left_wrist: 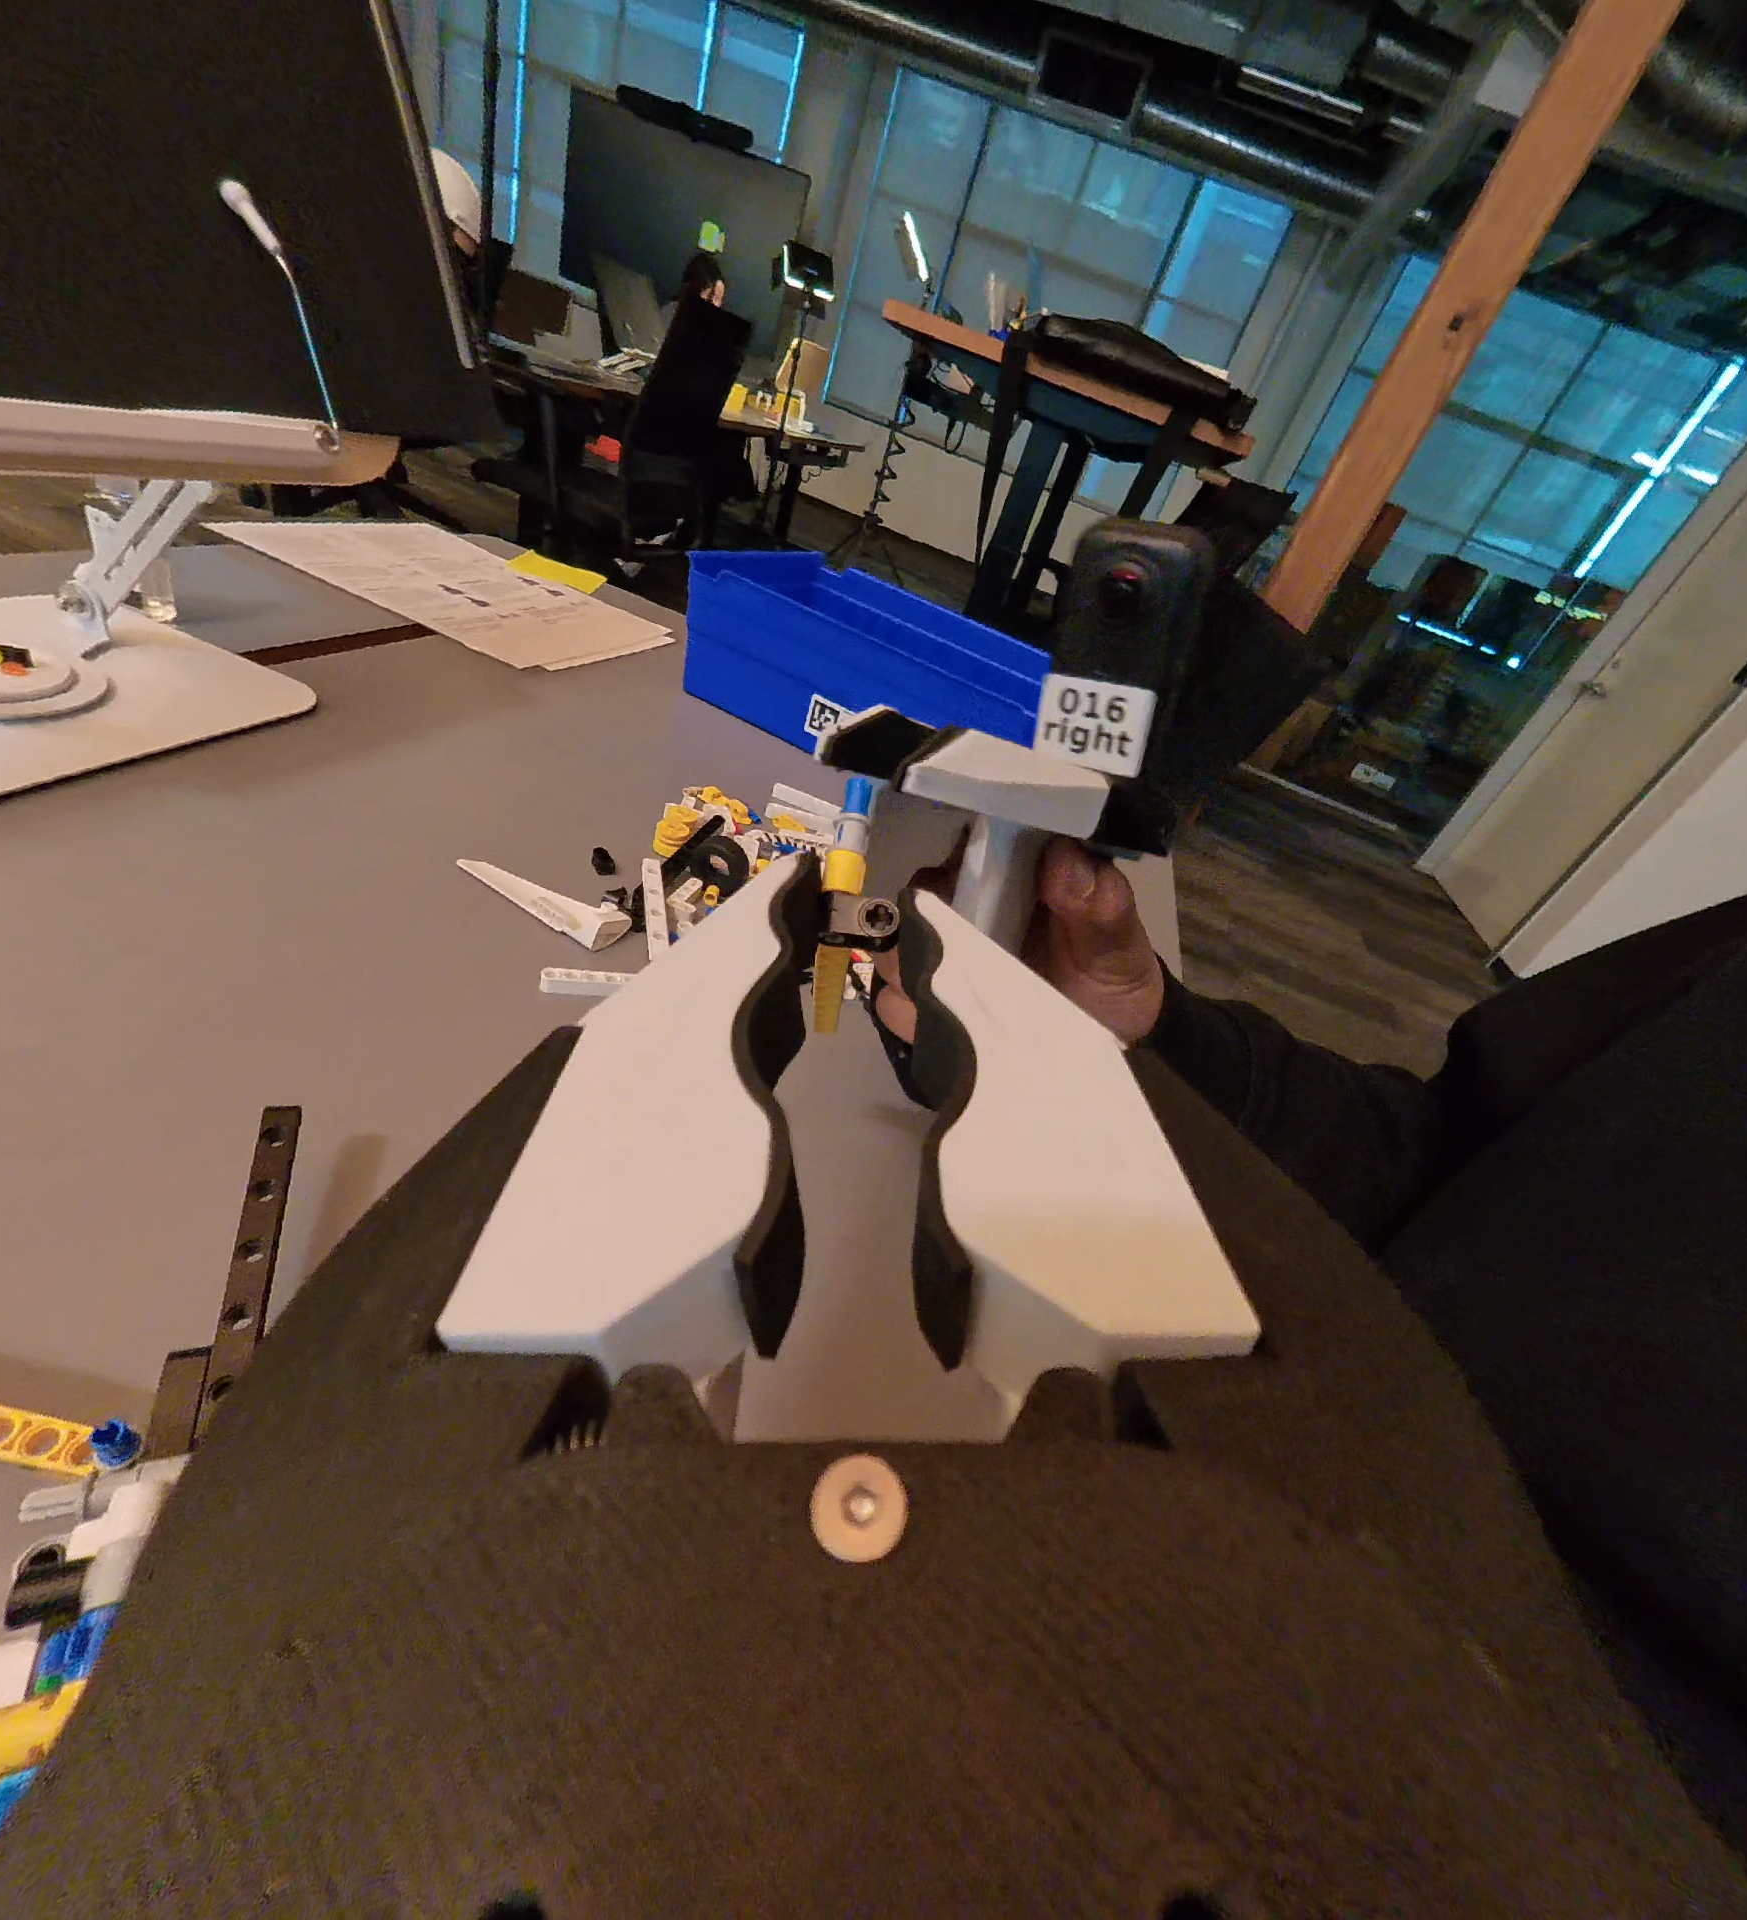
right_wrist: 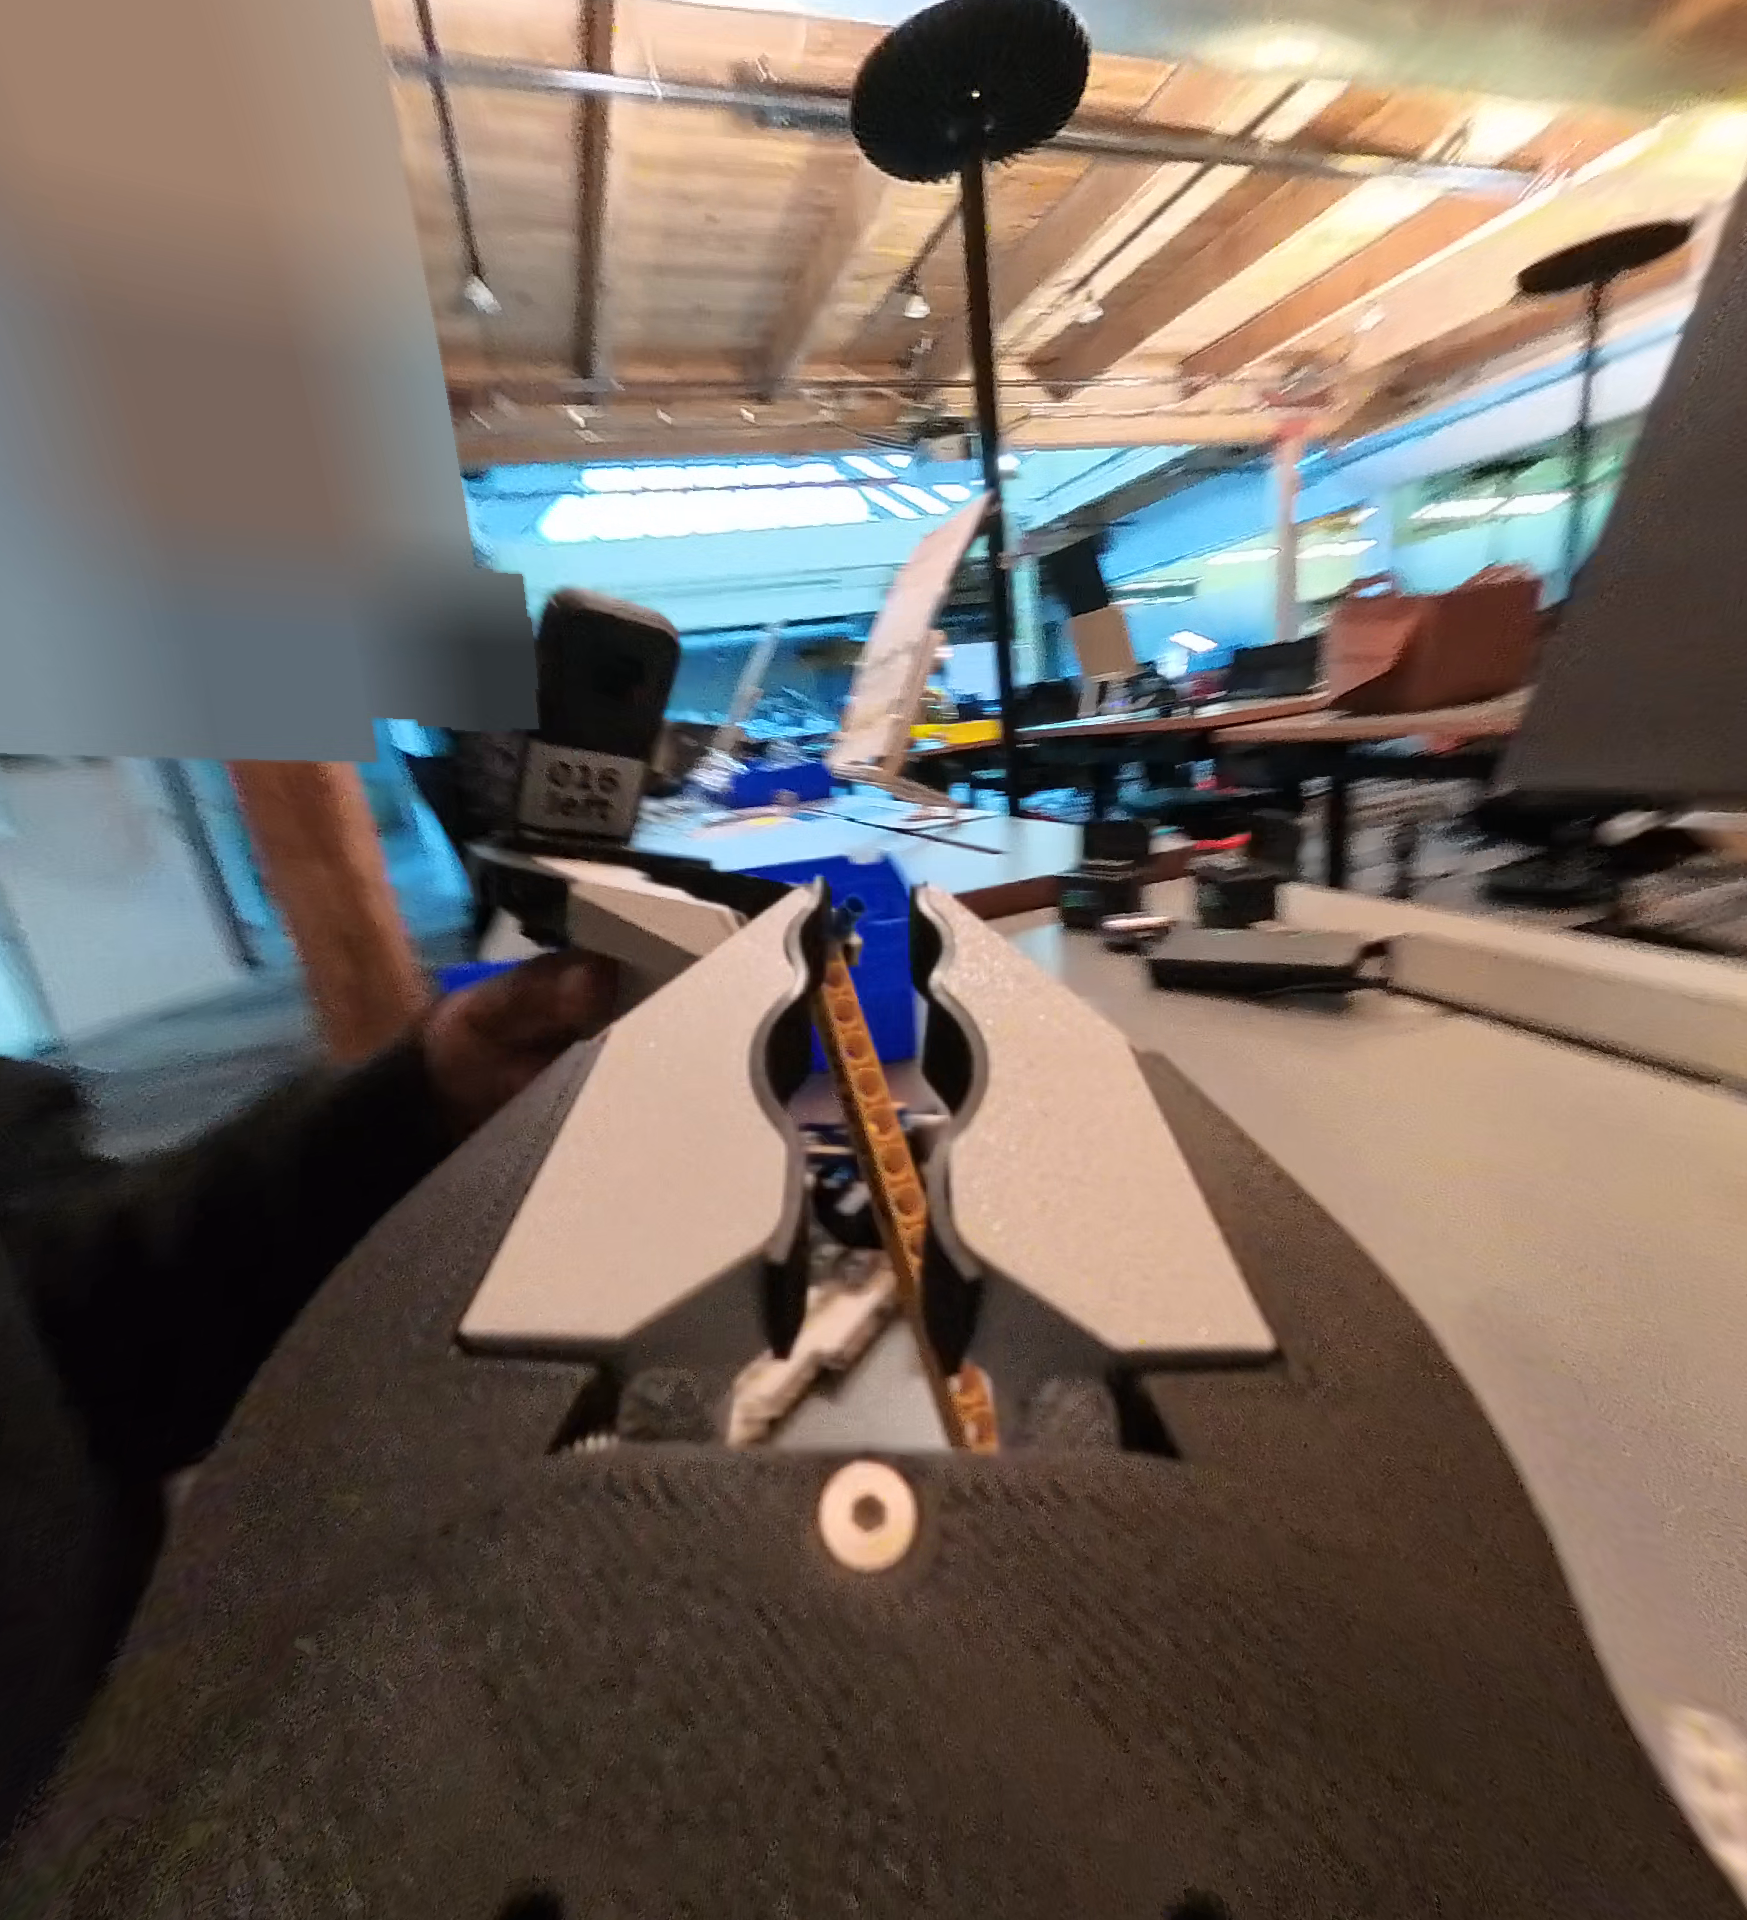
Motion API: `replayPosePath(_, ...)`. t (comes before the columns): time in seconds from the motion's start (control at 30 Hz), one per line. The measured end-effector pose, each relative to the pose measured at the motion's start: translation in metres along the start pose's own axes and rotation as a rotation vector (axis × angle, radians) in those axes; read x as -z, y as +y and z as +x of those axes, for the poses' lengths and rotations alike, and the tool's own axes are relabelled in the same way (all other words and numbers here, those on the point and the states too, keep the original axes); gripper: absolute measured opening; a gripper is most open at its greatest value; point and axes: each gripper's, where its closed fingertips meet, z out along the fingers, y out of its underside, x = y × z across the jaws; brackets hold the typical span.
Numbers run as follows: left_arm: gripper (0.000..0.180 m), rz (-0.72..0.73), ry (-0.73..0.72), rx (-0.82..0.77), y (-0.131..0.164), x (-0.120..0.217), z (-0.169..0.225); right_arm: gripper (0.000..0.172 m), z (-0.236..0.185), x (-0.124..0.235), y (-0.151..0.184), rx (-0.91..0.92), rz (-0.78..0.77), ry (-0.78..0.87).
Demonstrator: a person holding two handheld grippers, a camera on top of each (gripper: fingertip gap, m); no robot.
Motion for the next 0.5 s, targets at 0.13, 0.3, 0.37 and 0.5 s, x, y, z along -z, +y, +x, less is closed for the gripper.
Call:
replayPosePath(0.13, 0.012, -0.013, -0.011, -0.025, 0.004, -0.003, 0.000, 0.003, -0.004, 0.001, 0.002, -0.207, -0.005, -0.127)
replayPosePath(0.3, 0.013, -0.018, -0.042, -0.081, 0.006, -0.004, -0.004, 0.000, 0.001, 0.002, 0.008, -0.260, -0.026, -0.118)
replayPosePath(0.37, 0.013, -0.014, -0.035, -0.096, 0.006, -0.004, -0.001, 0.002, 0.002, 0.001, 0.009, -0.297, -0.026, -0.130)
replayPosePath(0.5, 0.013, -0.012, -0.063, -0.131, 0.006, -0.006, -0.002, 0.004, -0.003, 0.000, 0.012, -0.340, -0.037, -0.172)
